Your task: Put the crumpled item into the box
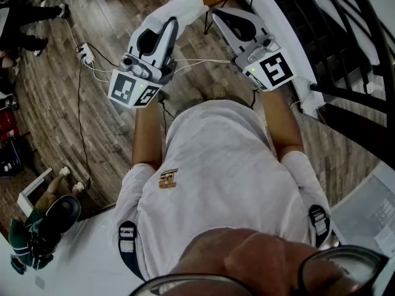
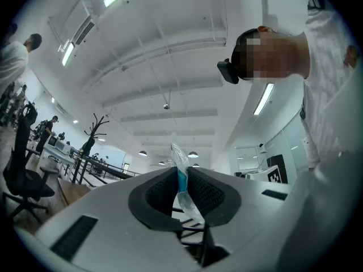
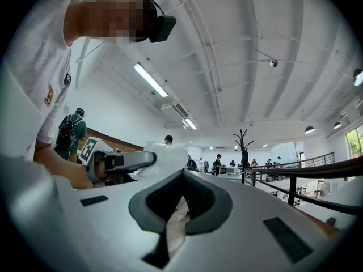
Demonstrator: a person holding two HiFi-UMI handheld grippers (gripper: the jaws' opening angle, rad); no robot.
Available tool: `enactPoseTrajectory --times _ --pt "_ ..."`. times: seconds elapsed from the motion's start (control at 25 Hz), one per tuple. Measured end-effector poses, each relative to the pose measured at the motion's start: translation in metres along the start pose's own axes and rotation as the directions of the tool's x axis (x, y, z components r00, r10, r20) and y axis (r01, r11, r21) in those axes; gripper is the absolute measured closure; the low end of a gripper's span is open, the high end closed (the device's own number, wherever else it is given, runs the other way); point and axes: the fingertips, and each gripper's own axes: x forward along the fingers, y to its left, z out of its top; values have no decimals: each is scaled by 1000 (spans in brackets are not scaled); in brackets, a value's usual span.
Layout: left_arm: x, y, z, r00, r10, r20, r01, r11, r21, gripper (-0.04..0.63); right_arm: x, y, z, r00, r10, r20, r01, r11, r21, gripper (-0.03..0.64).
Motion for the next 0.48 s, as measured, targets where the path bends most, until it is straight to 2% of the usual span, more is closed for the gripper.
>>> enactPoseTrajectory --times 0.2,0.48 --pt "-1 2 -3 1000 0 -3 0 1000 2 528 5 -2 6 999 -6 48 5 1000 9 584" --pt "-8 10 2 1000 0 -3 0 1000 1 528 14 2 1 1000 8 18 -9 1000 28 584"
